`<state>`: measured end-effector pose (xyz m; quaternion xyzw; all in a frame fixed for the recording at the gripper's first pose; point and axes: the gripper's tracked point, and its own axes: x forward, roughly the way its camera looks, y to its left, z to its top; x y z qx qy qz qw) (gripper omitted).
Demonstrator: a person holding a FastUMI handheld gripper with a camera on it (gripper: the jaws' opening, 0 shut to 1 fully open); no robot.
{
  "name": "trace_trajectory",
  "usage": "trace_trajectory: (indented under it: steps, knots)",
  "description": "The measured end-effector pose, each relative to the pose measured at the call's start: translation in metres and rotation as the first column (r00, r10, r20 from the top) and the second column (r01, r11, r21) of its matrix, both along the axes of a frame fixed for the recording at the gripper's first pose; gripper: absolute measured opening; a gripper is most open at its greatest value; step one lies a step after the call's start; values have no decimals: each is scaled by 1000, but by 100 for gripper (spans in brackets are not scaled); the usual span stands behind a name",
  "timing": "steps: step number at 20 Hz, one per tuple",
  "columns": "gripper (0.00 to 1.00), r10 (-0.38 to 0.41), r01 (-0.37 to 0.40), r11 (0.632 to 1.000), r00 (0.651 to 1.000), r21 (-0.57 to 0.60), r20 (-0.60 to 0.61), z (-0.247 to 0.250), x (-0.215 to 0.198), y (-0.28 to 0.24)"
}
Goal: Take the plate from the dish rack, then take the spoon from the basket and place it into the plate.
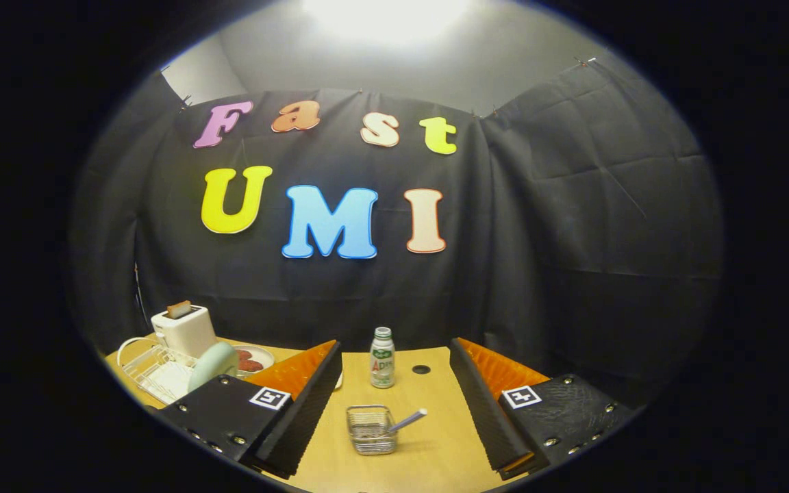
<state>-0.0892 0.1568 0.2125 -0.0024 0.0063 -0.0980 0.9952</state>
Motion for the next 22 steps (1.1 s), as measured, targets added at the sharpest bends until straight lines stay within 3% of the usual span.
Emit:
trace_trajectory:
  steps: [4, 10, 13, 19, 21, 22]
  knots:
    - [97, 70, -69, 996, 997, 50, -28, -1, 18, 75]
    - [97, 169, -129, 969, 969, 211, -182, -51, 55, 163]
    - [97, 186, -99, 949, 942, 299, -280, -84, 77, 190]
    - [96, 207, -51, 913, 913, 405, -353, -122, 118, 219]
    - [84, 230, -48, 905, 891, 423, -391, -138, 130, 225]
    - [84, 243, -44, 899, 878, 435, -413, -146, 136, 228]
